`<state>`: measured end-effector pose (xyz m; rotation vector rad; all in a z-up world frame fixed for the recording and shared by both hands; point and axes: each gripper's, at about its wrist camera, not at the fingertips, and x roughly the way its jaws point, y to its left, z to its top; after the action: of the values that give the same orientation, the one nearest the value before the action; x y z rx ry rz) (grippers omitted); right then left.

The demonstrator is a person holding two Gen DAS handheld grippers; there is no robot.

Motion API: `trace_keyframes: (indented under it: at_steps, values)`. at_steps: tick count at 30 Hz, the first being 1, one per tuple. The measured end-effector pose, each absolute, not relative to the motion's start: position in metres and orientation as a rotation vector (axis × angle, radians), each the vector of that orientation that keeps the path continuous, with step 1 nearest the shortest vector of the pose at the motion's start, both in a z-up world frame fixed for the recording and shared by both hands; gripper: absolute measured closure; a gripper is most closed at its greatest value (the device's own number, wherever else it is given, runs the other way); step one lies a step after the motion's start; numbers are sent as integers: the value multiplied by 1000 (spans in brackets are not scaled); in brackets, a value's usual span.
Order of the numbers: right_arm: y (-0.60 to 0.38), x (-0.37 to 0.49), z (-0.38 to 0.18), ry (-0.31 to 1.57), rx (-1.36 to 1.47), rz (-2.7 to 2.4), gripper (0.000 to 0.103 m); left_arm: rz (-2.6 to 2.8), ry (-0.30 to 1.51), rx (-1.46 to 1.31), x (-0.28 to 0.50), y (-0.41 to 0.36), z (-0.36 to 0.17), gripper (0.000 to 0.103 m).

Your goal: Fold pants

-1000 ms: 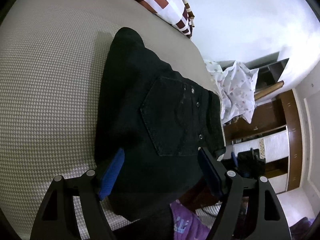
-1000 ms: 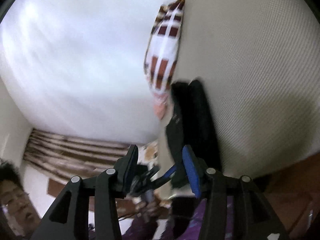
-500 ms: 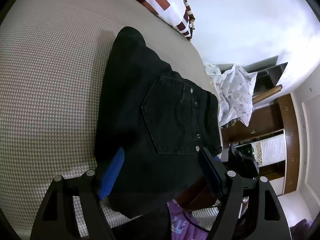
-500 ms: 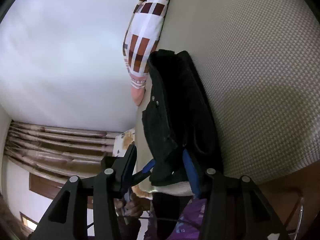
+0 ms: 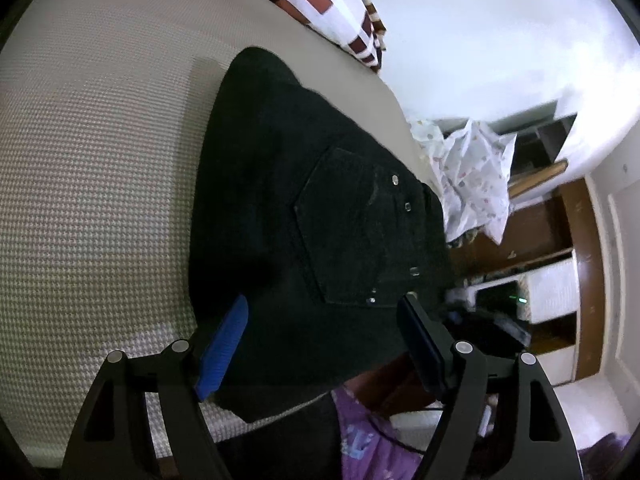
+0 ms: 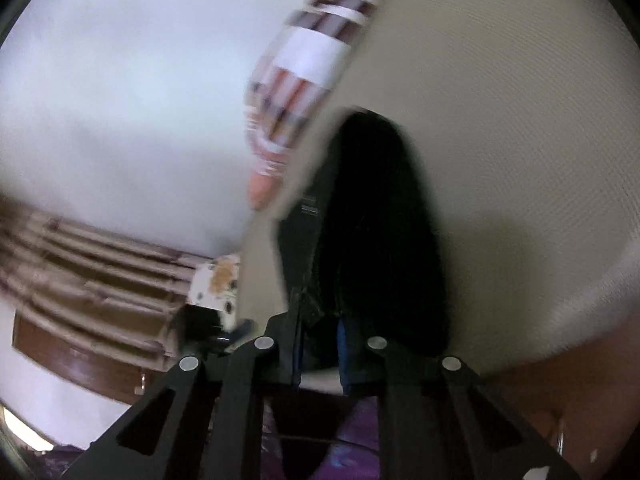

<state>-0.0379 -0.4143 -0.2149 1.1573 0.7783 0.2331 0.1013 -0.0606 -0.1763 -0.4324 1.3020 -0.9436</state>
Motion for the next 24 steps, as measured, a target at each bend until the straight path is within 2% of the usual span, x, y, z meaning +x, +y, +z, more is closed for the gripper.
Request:
trace_keyframes:
  at_steps: [3, 7, 8, 11, 15, 19, 20, 21, 24]
  values:
    - [-422, -39, -248, 759, 1306, 259, 90, -941, 1287, -387, 98, -65, -176, 26]
    - [-429, -37, -235, 729, 1283, 275, 81, -936, 1285, -379, 98, -66, -176, 26]
    - [-434, -40, -231, 715, 1273, 255, 76, -934, 1288, -390, 99, -66, -177, 26]
    - [-451, -50, -223, 702, 1238, 171, 35, -934, 1290, -417, 100, -63, -180, 25]
    - [-451, -39, -222, 769, 1201, 199, 26, -936, 1285, -408, 99, -64, -180, 24]
    - [-437, -21, -233, 875, 1174, 238, 28, -933, 1290, -413, 99, -66, -179, 24]
    - [-434, -17, -233, 876, 1165, 241, 46, -933, 1293, -417, 99, -66, -179, 24]
    - [-431, -14, -230, 880, 1139, 250, 71, -932, 1295, -418, 99, -66, -179, 24]
    - [-420, -8, -215, 919, 1024, 251, 76, -933, 1296, -430, 99, -62, -181, 24]
